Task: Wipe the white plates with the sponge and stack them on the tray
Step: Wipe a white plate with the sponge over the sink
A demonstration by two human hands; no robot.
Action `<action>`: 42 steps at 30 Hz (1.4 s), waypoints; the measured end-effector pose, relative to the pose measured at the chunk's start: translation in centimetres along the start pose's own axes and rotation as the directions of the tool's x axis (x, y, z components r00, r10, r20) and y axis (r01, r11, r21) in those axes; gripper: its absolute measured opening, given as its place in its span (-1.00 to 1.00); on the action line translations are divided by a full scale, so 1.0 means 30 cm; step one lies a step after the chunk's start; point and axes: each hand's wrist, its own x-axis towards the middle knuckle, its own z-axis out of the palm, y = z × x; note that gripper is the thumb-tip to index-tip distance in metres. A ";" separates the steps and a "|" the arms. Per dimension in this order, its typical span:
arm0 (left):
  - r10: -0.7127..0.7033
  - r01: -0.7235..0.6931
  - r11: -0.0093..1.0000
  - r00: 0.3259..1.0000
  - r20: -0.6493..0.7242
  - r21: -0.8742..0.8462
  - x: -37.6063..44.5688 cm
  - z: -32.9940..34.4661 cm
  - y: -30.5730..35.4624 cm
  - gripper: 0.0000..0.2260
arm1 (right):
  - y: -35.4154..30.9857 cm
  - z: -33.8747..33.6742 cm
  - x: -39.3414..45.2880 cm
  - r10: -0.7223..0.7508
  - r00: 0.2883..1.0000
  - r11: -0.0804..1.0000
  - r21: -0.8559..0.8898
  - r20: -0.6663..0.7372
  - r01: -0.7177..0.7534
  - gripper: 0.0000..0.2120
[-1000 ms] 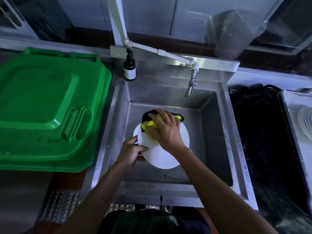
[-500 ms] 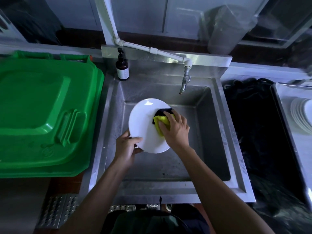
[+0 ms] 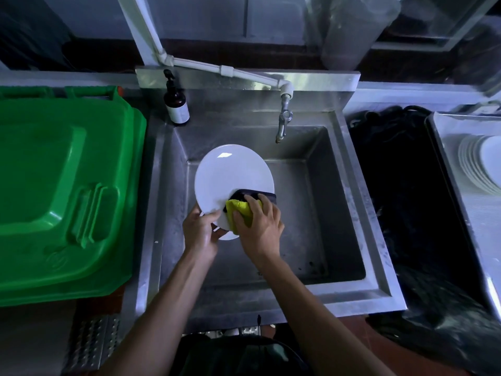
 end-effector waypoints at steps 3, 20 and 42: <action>0.001 -0.001 1.000 1.000 0.004 -0.018 0.007 -0.001 -0.002 -0.65 | 0.012 -0.014 0.013 0.034 0.999 0.998 0.047 -0.013 -0.034 -0.47; -0.007 -0.044 0.967 0.981 0.196 0.250 0.092 -0.092 0.110 -0.70 | 0.100 -0.175 0.222 0.153 0.980 0.842 0.502 0.128 -0.197 -0.59; -0.006 -0.592 0.192 0.797 0.604 0.783 0.186 0.032 0.262 -0.47 | 0.042 -0.255 0.254 -0.329 0.941 0.943 0.074 0.079 0.323 -0.53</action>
